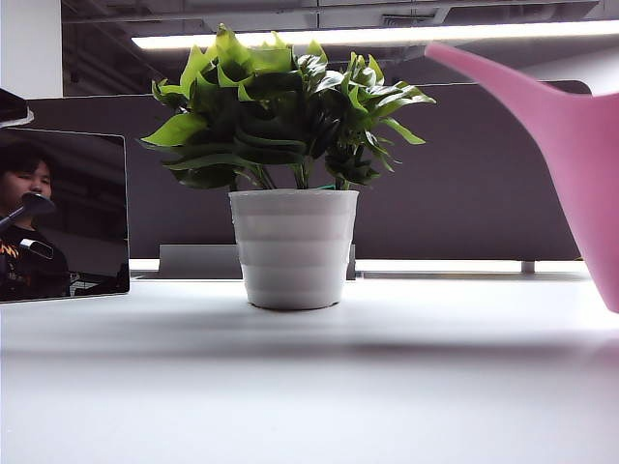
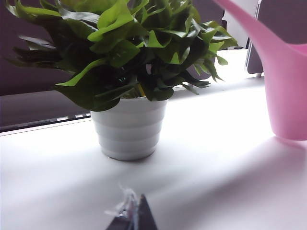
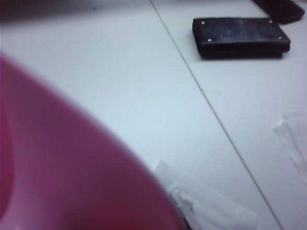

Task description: Pick up the watering can from the table, water the potted plant, and put the can back.

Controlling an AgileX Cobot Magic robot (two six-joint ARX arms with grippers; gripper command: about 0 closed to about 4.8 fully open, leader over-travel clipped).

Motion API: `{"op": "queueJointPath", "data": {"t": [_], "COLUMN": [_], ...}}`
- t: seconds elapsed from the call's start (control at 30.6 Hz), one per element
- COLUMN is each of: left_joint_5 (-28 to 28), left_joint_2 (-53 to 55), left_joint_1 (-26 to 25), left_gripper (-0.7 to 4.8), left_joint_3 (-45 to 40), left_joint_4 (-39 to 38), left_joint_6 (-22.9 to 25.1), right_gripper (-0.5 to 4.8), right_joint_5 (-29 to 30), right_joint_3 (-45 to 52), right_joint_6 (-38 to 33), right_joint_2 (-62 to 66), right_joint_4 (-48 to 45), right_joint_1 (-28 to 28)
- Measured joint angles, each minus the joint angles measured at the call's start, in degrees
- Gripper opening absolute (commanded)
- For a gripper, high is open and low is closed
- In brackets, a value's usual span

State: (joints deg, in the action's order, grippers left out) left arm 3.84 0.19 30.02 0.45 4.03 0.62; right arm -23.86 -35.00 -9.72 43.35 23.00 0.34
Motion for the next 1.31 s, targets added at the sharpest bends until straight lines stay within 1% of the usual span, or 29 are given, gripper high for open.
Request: {"op": "queueJointPath", "data": {"t": [0.1,0.23,0.29,0.46,0.65,0.79,0.98,1.15,1.31], "left_joint_5": [-0.02,0.00,0.00,0.00,0.00,0.00,0.00,0.00,-0.02], "left_joint_2": [0.00,-0.02,0.00,-0.02,0.00,-0.02,0.00,-0.02,0.00], "left_joint_1": [0.00,-0.02,-0.02,-0.02,-0.02,-0.02,-0.02,-0.02,-0.02], "left_gripper": [-0.05,-0.05,-0.05,-0.05,-0.05,-0.05,-0.05,-0.05,-0.05], "left_joint_3": [0.00,0.00,0.00,0.00,0.00,0.00,0.00,0.00,0.00], "left_joint_4": [0.00,0.00,0.00,0.00,0.00,0.02,0.00,0.00,0.00], "left_joint_6": [0.00,0.00,0.02,0.02,0.00,0.02,0.00,0.02,0.00], "right_gripper": [-0.07,-0.07,-0.07,-0.06,-0.06,-0.06,-0.06,-0.07,-0.07], "right_joint_5": [0.37,1.11,1.09,1.14,2.60,3.06,3.50,3.50,2.89], "right_joint_3": [-0.02,-1.99,-4.72,-15.37,-26.34,-31.93,-34.75,-35.76,-36.26], "right_joint_6": [1.05,5.35,7.96,13.90,21.29,25.44,29.57,30.84,35.87], "right_joint_2": [-1.73,-2.34,-2.29,0.48,7.78,10.16,13.38,14.45,15.45], "right_joint_4": [-0.20,1.05,2.40,2.71,9.92,10.43,12.07,11.61,9.42], "right_joint_1": [0.02,0.02,0.02,0.02,0.07,0.09,0.13,0.55,2.58]}}
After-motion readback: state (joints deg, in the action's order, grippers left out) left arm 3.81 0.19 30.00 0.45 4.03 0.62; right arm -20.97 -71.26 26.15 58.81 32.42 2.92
